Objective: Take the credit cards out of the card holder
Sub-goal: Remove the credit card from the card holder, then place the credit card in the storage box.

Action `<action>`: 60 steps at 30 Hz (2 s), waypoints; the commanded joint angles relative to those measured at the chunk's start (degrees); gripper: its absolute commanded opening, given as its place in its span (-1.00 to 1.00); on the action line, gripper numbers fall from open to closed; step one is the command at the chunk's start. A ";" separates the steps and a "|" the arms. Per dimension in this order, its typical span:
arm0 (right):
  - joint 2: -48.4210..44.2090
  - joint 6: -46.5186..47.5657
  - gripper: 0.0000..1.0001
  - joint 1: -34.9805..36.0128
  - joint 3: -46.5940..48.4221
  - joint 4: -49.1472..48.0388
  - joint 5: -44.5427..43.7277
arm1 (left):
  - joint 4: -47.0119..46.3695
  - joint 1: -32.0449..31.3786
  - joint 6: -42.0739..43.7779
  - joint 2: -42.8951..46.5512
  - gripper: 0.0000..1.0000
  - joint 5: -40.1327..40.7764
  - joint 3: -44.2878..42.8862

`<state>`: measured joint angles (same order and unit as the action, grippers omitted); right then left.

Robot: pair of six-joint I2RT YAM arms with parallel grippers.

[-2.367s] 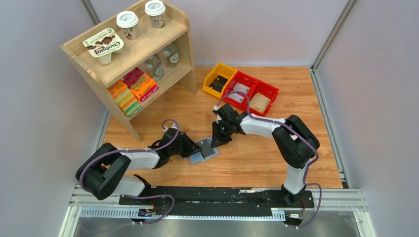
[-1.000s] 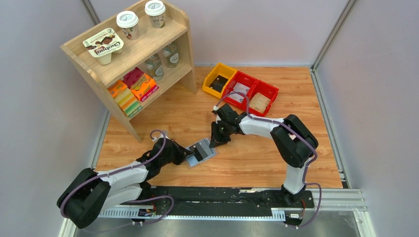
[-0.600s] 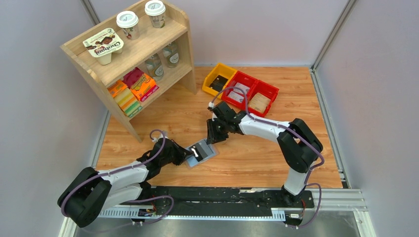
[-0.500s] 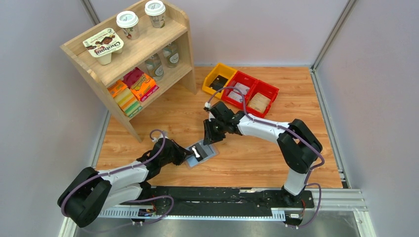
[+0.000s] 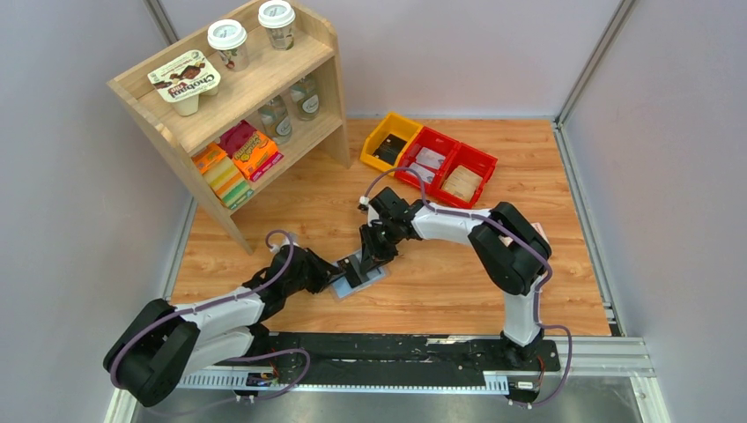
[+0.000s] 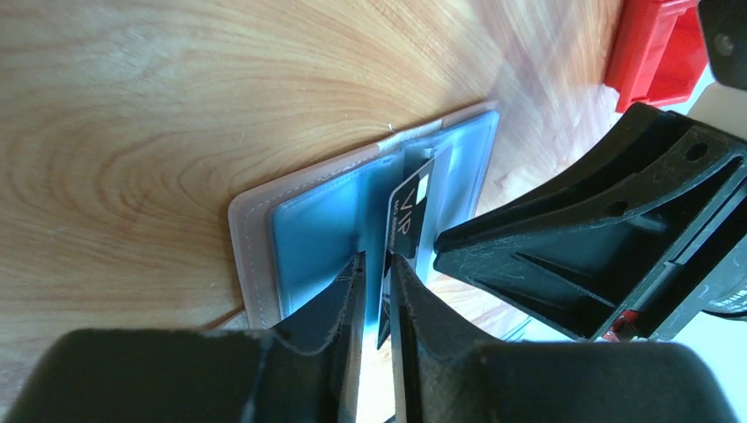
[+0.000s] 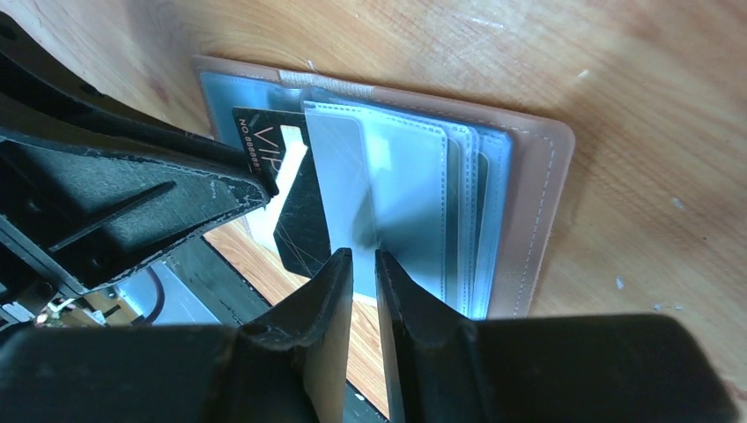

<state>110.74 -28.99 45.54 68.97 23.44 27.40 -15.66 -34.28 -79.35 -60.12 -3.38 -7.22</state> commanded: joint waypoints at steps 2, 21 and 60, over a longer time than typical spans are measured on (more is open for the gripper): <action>2.46 3.59 -0.53 -1.07 0.73 4.33 -1.29 | -1.21 2.46 3.59 -0.70 -0.36 -2.15 -0.16; 2.55 5.18 -0.54 -1.15 0.38 4.68 -1.47 | -13.25 11.78 12.29 -18.89 -0.42 -19.91 -6.22; -29.94 -19.67 0.17 -4.76 -14.98 -22.17 -15.79 | -0.14 11.78 5.36 21.62 -1.00 -2.34 -7.63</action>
<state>91.24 -35.73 40.40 62.59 18.76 14.48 -9.19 -22.46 -70.04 -38.59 -7.97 -11.16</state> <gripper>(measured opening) 0.565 0.008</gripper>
